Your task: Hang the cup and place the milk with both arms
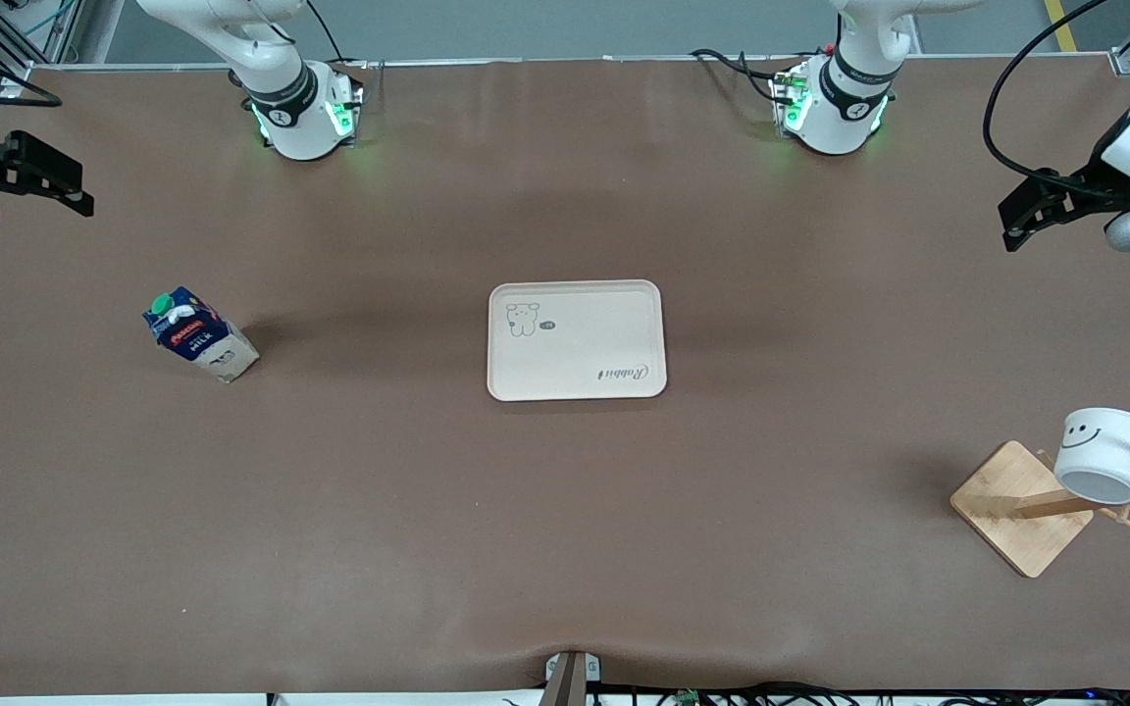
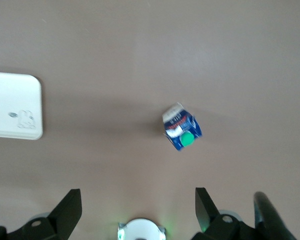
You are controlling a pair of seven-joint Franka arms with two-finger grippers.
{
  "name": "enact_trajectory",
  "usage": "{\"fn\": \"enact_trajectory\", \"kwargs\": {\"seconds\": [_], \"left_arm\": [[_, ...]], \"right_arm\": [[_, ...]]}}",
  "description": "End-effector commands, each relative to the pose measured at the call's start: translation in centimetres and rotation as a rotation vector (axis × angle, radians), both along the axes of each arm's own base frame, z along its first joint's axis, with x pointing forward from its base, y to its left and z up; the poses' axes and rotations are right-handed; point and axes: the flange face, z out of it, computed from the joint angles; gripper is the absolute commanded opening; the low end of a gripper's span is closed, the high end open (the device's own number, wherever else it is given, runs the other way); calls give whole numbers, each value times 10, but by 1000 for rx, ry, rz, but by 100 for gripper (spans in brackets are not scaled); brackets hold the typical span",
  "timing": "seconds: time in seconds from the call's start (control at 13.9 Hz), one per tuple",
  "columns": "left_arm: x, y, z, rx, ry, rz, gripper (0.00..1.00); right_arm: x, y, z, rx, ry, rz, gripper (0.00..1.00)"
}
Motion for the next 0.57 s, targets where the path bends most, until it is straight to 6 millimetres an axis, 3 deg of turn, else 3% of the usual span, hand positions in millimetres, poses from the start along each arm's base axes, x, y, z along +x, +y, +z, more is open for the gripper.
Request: {"fn": "enact_trajectory", "kwargs": {"seconds": [0.0, 0.14, 0.36, 0.5], "left_arm": [[-14, 7, 4, -26, 3, 2, 100], [-18, 17, 5, -78, 8, -18, 100], [-19, 13, 6, -84, 7, -23, 100], [-18, 10, 3, -84, 12, -30, 100]], "right_arm": [[-14, -14, -5, -34, 17, -30, 100], [-13, -19, -7, -28, 2, -15, 100], [-13, -35, -10, -6, 5, -2, 100], [-17, -34, -11, 17, 5, 3, 100]]}}
